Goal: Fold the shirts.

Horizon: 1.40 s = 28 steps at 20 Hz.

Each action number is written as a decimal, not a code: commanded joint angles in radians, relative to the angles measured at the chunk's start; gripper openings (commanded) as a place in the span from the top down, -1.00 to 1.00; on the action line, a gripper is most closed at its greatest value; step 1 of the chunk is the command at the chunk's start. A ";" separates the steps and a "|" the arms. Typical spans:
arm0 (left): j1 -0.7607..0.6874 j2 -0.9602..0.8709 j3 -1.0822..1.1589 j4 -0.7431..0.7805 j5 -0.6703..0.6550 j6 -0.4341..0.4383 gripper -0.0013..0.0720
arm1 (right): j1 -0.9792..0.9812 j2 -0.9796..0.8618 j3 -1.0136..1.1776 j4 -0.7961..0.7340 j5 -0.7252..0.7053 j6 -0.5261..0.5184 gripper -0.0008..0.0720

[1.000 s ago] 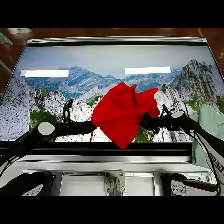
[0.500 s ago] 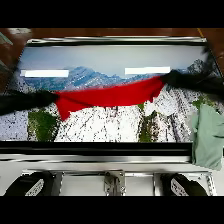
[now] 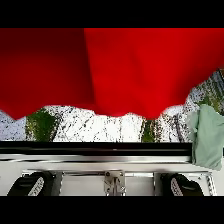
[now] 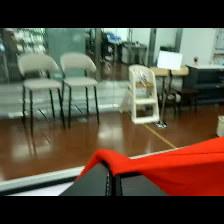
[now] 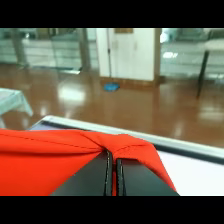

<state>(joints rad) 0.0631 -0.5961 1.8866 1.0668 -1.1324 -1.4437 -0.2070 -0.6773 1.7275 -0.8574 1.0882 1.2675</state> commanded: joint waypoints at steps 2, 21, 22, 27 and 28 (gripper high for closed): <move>0.005 0.016 0.068 0.072 -0.124 -0.002 0.87 | -0.002 0.064 0.039 -0.139 0.050 0.080 0.81; 0.005 -0.552 -0.809 -0.038 0.458 0.028 0.86 | 0.009 -0.892 -0.124 -0.014 -0.163 0.170 0.81; 0.005 -0.622 -0.809 -0.119 0.492 0.029 0.86 | 0.018 -0.951 -0.124 0.054 -0.225 0.170 0.81; 0.005 -0.875 -0.809 -0.407 0.495 0.029 0.86 | 0.088 -1.131 -0.124 0.055 -0.219 0.176 0.81; 0.005 -0.898 -0.809 -0.428 0.469 0.029 0.86 | 0.103 -1.145 -0.124 0.035 -0.197 0.177 0.80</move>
<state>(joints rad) 0.0685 -1.3773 1.0824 0.7994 -0.6594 -1.4174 -0.1421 -1.7344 1.6054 -0.8436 0.8799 1.4399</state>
